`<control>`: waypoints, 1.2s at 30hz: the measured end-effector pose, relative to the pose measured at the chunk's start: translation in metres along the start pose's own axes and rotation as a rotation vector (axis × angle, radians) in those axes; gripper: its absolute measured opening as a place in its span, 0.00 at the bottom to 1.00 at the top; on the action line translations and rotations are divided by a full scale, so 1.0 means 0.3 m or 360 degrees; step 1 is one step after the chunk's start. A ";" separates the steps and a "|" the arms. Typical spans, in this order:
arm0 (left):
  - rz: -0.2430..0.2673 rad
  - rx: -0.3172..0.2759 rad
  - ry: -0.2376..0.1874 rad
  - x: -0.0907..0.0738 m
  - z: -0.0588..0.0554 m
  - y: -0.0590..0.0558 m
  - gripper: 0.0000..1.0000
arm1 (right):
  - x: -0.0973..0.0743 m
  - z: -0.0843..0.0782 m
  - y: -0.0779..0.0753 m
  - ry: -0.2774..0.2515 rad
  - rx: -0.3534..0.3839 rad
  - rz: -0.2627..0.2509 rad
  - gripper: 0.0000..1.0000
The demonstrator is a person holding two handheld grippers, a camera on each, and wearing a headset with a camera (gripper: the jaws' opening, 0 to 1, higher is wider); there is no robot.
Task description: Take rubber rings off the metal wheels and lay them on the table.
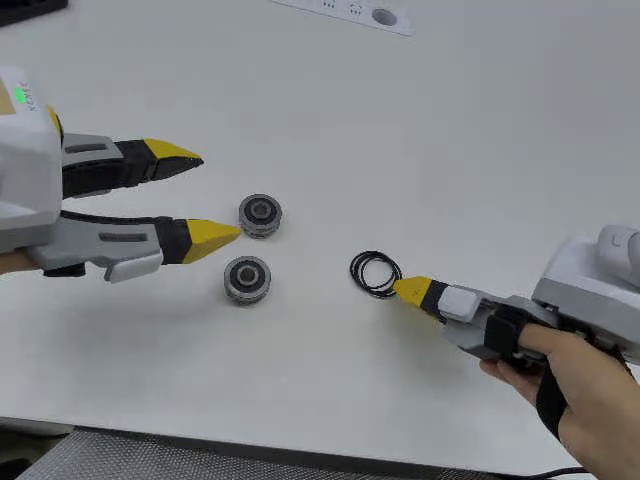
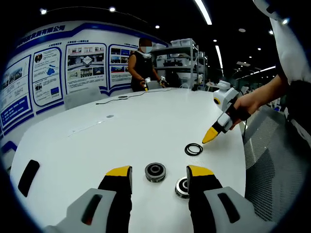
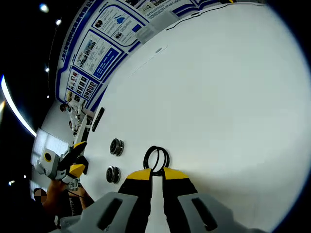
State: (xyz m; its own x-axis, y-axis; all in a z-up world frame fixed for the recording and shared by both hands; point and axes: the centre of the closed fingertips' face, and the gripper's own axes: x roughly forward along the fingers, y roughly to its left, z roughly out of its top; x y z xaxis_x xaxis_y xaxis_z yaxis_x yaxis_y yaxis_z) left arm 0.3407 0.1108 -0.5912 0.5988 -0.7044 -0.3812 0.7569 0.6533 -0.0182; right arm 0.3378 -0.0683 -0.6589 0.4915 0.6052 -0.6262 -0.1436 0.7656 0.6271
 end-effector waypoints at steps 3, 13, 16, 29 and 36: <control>0.0001 -0.0012 0.0007 -0.016 -0.009 -0.002 0.48 | -0.016 0.017 0.018 -0.0037 -0.0192 0.0025 0.12; 0.0070 -0.0060 0.0010 -0.080 -0.035 -0.001 0.49 | -0.030 0.026 0.078 -0.0079 -0.0720 0.0107 0.21; 0.0093 -0.0081 0.0012 -0.098 -0.047 0.000 0.50 | -0.037 0.044 0.086 -0.0109 -0.0812 0.0107 0.24; 0.0123 -0.0110 -0.0004 -0.126 -0.060 -0.026 0.51 | -0.062 0.086 0.110 -0.0155 -0.1057 0.0115 0.37; 0.0088 -0.0102 0.0004 -0.107 -0.062 -0.060 0.53 | -0.066 0.075 0.110 -0.0128 -0.1128 0.0111 0.41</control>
State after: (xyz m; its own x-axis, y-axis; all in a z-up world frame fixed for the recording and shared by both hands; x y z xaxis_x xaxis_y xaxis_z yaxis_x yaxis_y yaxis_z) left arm 0.3030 0.1268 -0.5958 0.6383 -0.6662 -0.3858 0.7045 0.7075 -0.0560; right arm 0.3425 -0.0598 -0.6154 0.5186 0.6608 -0.5427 -0.6871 0.6998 0.1954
